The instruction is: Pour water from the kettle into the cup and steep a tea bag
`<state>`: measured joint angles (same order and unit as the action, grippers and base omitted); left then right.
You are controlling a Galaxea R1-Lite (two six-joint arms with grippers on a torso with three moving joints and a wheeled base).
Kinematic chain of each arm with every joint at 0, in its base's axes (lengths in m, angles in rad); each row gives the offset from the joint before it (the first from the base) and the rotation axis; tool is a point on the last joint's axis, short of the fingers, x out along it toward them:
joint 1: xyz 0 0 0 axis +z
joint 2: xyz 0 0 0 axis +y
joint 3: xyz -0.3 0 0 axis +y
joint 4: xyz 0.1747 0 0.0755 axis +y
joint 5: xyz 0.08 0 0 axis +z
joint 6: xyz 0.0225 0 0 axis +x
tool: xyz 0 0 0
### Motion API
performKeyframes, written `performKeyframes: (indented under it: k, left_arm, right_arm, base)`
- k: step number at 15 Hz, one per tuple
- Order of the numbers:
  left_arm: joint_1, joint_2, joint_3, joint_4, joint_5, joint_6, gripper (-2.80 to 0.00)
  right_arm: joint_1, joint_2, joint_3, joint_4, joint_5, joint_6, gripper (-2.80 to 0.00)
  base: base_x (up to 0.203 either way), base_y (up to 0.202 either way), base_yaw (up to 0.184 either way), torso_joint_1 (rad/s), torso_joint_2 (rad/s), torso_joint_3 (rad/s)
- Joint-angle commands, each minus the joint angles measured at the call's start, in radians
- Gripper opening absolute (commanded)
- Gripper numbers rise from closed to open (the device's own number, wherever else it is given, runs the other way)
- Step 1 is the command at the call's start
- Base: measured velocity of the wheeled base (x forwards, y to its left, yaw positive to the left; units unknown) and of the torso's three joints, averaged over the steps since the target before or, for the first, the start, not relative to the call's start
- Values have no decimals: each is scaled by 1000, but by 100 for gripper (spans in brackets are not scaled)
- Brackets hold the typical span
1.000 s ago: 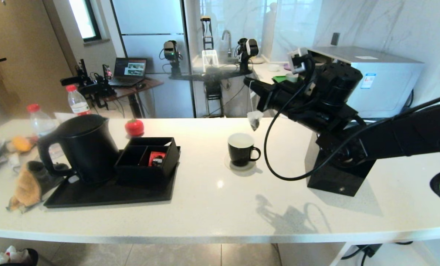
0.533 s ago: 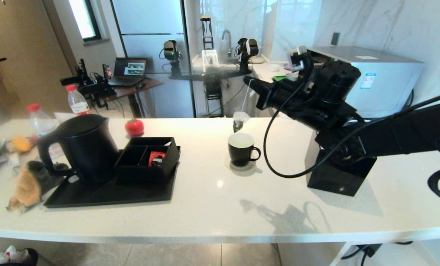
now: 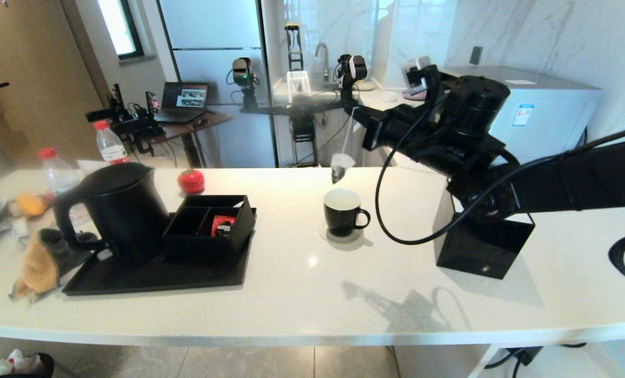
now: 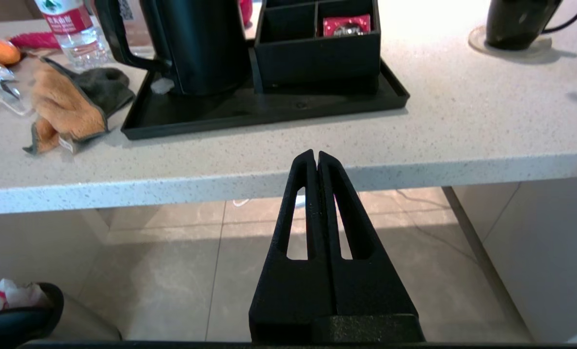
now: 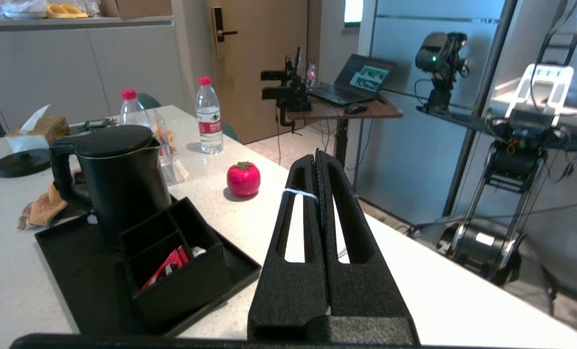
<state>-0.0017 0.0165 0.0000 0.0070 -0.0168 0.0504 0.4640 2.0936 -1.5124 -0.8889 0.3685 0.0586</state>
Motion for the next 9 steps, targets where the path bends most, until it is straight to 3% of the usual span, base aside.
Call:
performKeyframes:
  k: [1,9]
  left_arm:
    - [0,-17,0,1,0,0,-280]
    - [0,-17,0,1,0,0,-280]
  right_arm:
    - [-2,-1,-43,26,0,-4,-280]
    - [-19,54,-87,34,-2,-8,-280]
  base:
    - [0,0,0,0,0,0]
    - [0,0,0,0,0,0]
